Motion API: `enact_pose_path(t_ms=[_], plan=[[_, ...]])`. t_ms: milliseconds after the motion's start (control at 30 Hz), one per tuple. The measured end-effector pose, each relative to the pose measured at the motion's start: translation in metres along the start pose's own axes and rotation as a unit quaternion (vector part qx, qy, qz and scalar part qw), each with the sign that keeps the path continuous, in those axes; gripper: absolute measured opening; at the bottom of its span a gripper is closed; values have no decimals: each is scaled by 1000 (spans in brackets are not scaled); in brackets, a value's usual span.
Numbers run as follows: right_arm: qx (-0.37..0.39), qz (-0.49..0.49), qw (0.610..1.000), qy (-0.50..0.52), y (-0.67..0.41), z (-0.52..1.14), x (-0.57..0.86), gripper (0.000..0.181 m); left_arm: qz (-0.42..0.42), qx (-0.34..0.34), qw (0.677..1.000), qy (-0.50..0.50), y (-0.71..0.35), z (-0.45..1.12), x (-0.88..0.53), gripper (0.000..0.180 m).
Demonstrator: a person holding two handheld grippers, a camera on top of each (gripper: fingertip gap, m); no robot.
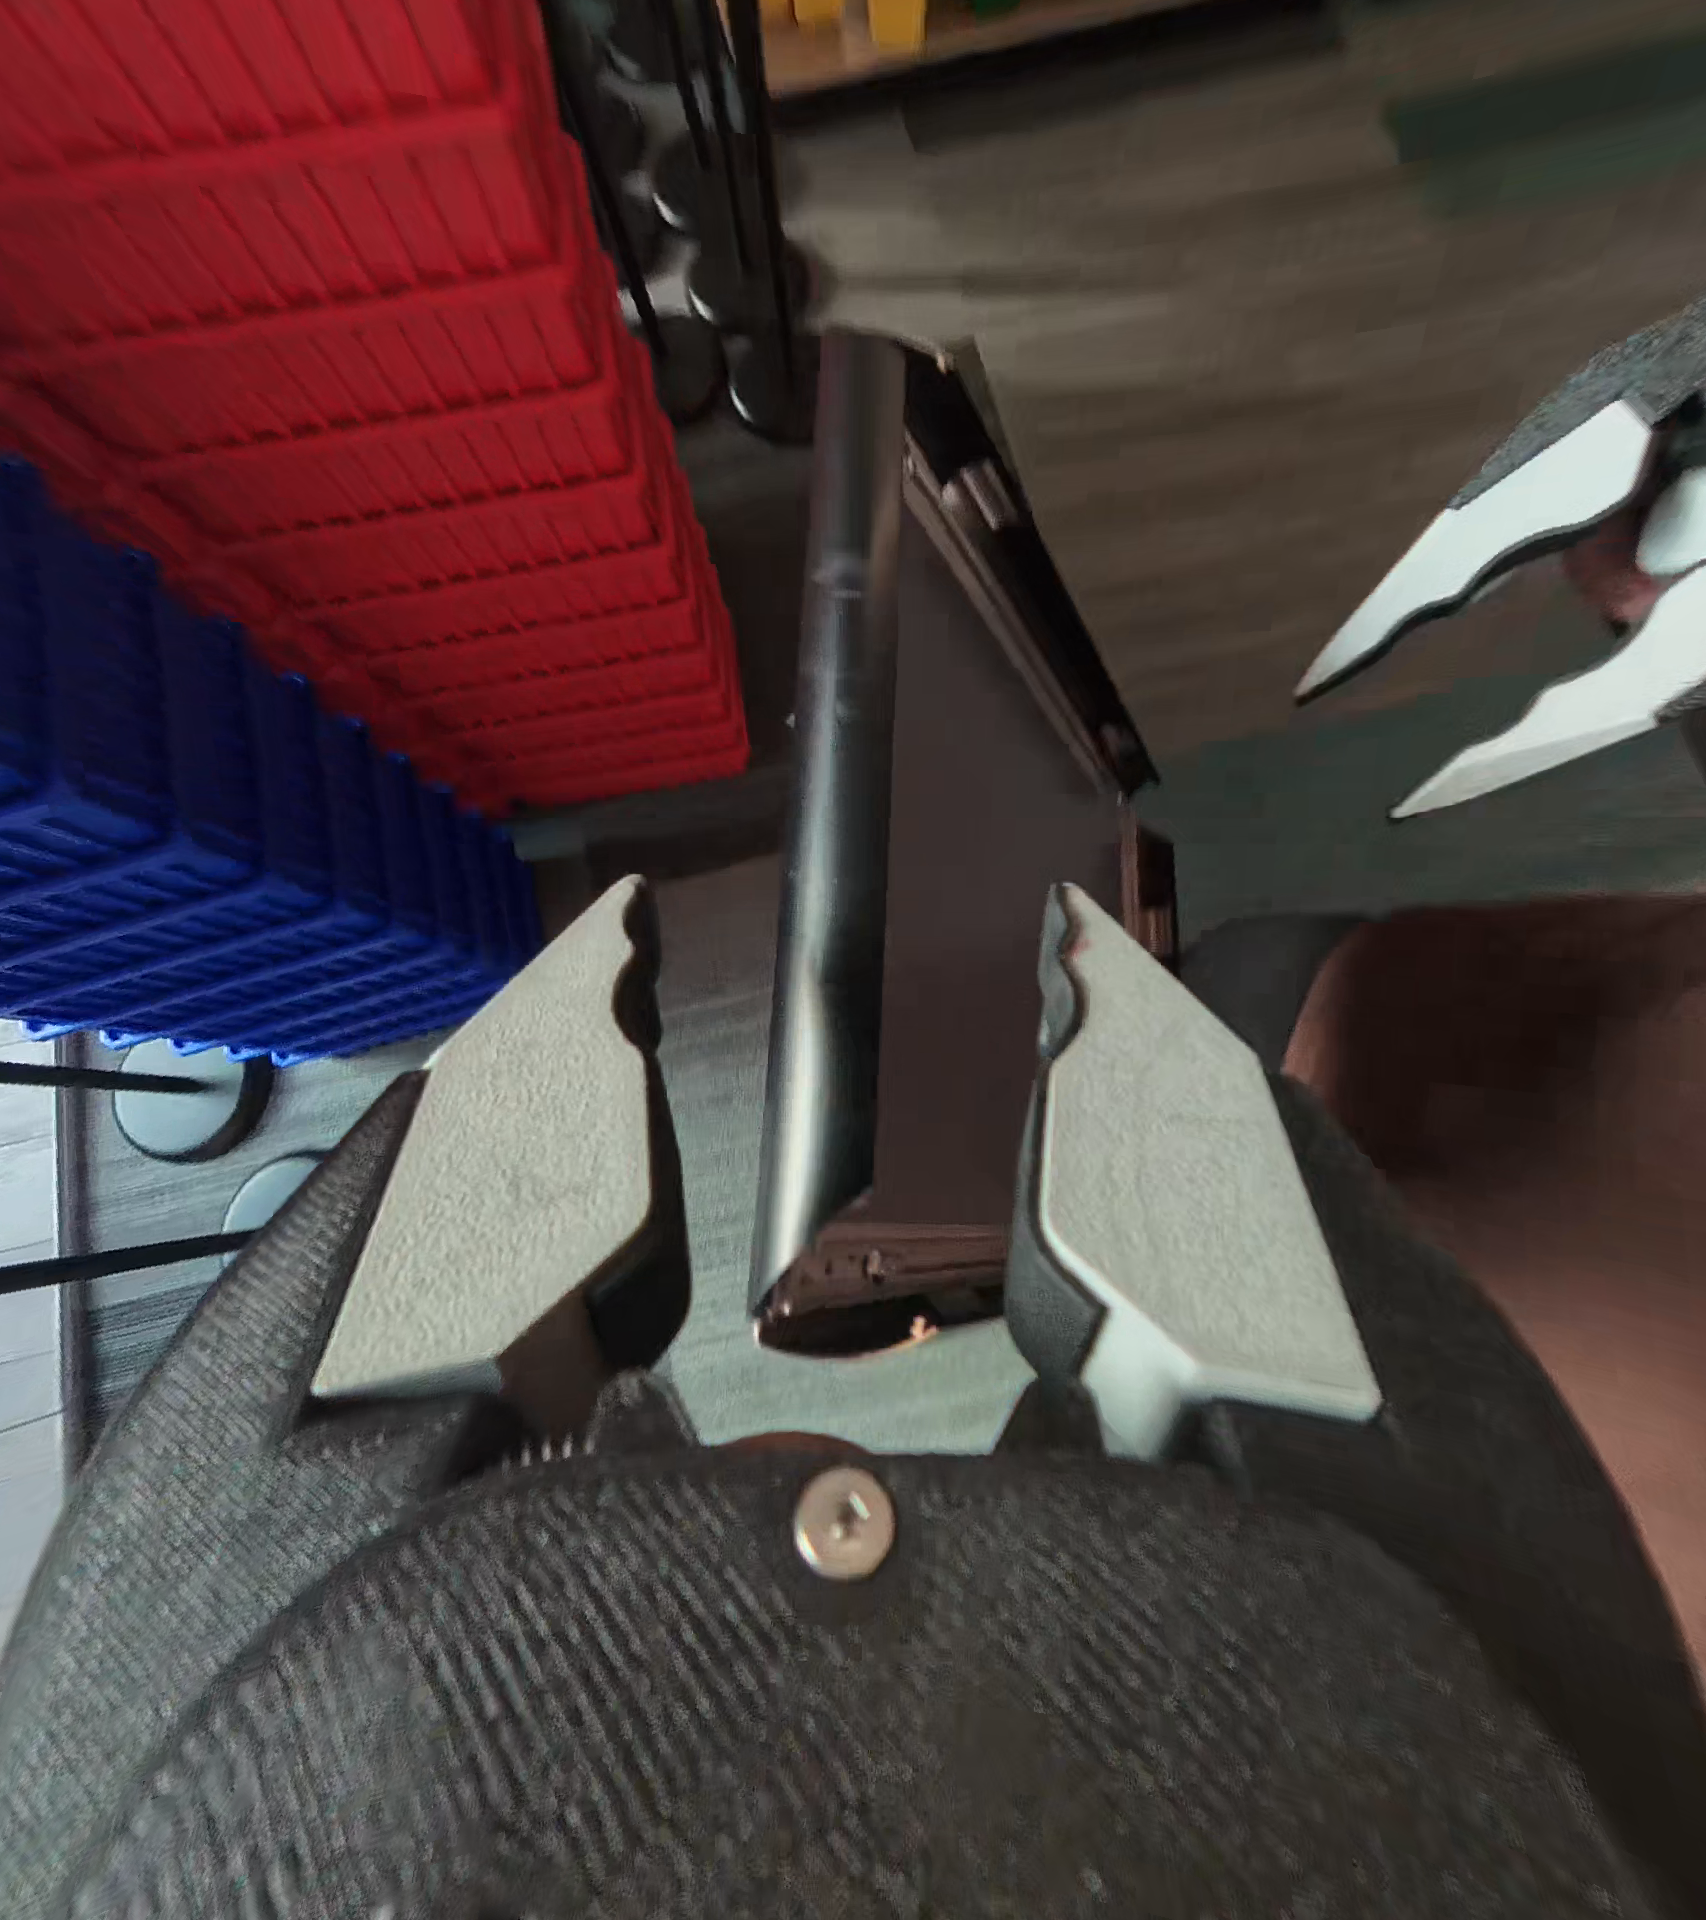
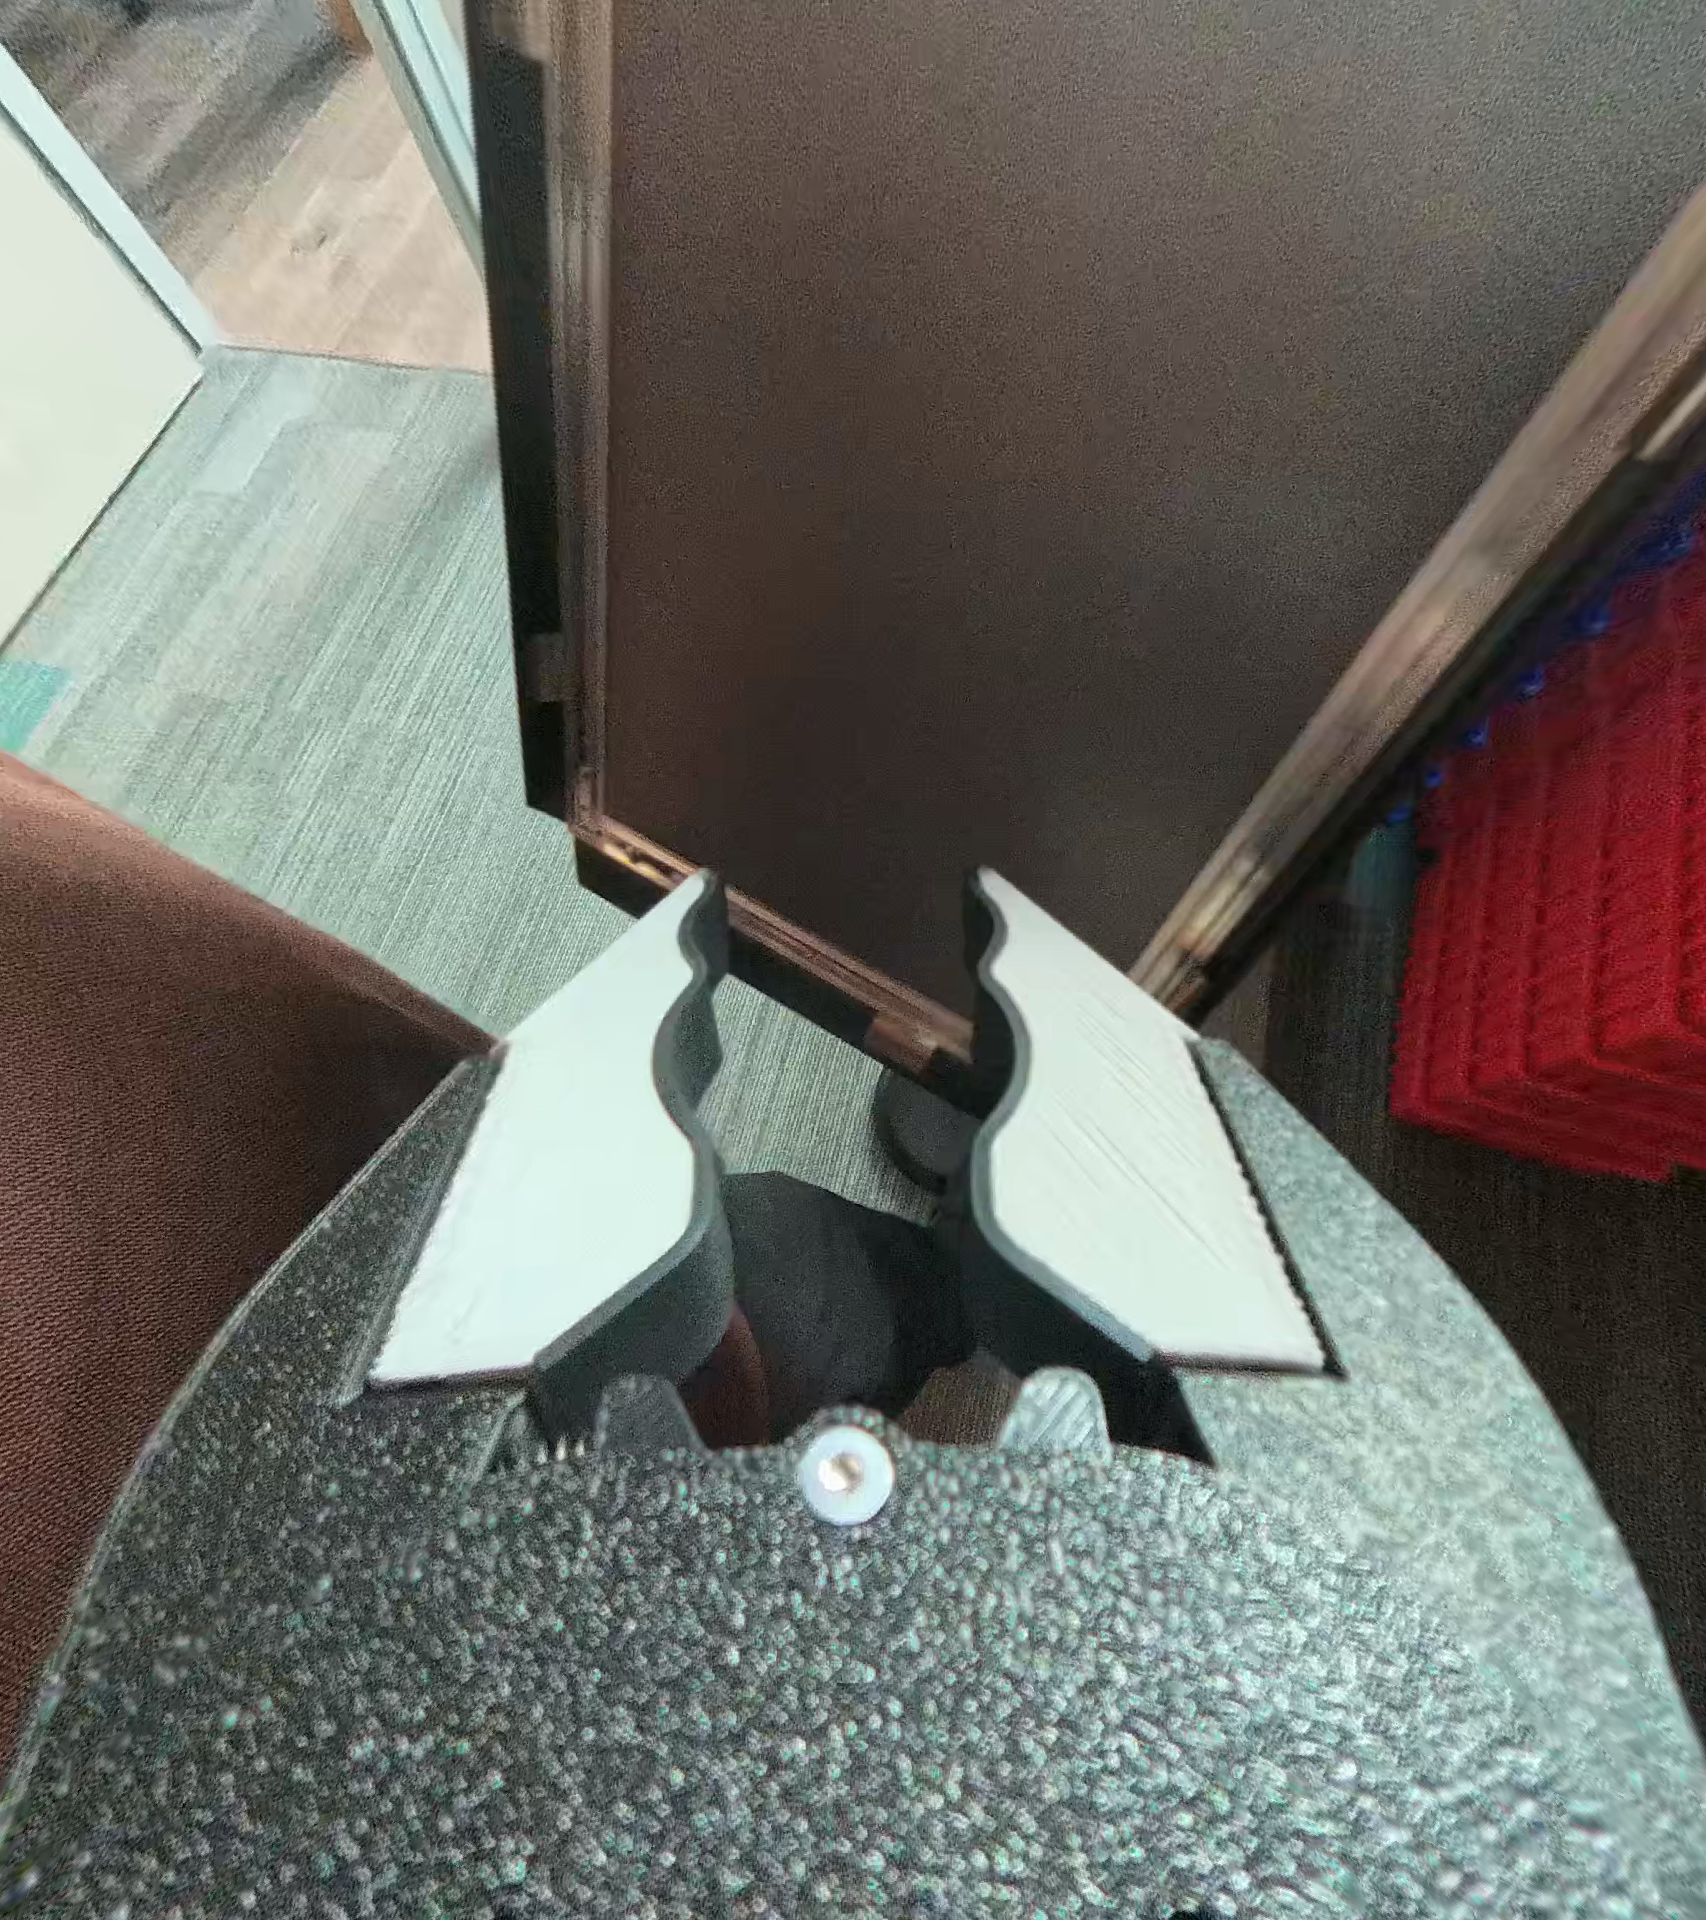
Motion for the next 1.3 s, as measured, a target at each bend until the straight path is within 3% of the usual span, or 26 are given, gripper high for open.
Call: enact_pose_path(t_ms=[133, 267, 333, 400, 433, 533, 600, 667, 800, 867, 900, 1000, 1067, 1133, 1200, 1300], plan=[[66, -43, 993, 92, -39, -45, 78, 42, -126, 154, 979, -51, 25, -58, 4, 79], [92, -75, 981, 154, -101, -85, 193, 51, -295, 183, 932, -106, 113, -62, 11, 88], [101, -94, 975, 176, -132, -106, 255, 52, -388, 213, 888, -124, 171, -52, 25, 80], [97, -99, 984, 109, -156, -119, 296, 48, -485, 212, 833, -160, 239, -31, 56, 69], [93, -108, 988, 52, -162, -120, 304, 43, -539, 200, 799, -178, 267, -19, 79, 71], [93, -144, 985, -35, -153, -101, 292, 58, -604, 161, 729, -279, 282, 3, 159, 81], [45, -129, 986, -98, -130, -74, 259, 70, -597, 142, 717, -330, 253, 11, 196, 87], [13, -141, 979, -148, -106, -55, 213, 75, -562, 107, 734, -365, 216, 15, 208, 108], [24, -234, 951, -201, -73, -39, 111, 74, -350, 88, 827, -430, 121, 9, 195, 98], [-5, -325, 930, -173, -63, -30, 76, 77, -261, 43, 864, -429, 86, 14, 182, 99], [-6, -364, 920, -143, -67, -28, 66, 69, -236, 12, 874, -425, 75, 15, 173, 99], [101, -461, 881, 32, -118, -33, 58, 67, -167, -80, 848, -496, 52, 0, 130, 121], [138, -503, 840, 149, -151, -28, 54, 74, -73, -65, 839, -535, 39, -5, 110, 116], [109, -520, 820, 213, -158, -6, 50, 88, -15, -72, 830, -553, 41, -3, 98, 107], [36, -500, 830, 244, -145, 13, 55, 103, -18, -105, 823, -558, 50, 2, 94, 118], [-35, -440, 858, 263, -125, 11, 52, 102, -62, -102, 815, -568, 55, 7, 99, 116]])
Point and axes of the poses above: each gripper's, where its closed fingertips meet, z out along the fingers, y out of its underside, x = y × z across the jaws, the point moved 9 cm from there along -z, back along the fingers, and after that the axes turned 6 degrees about -y, right-handed, at the moved point
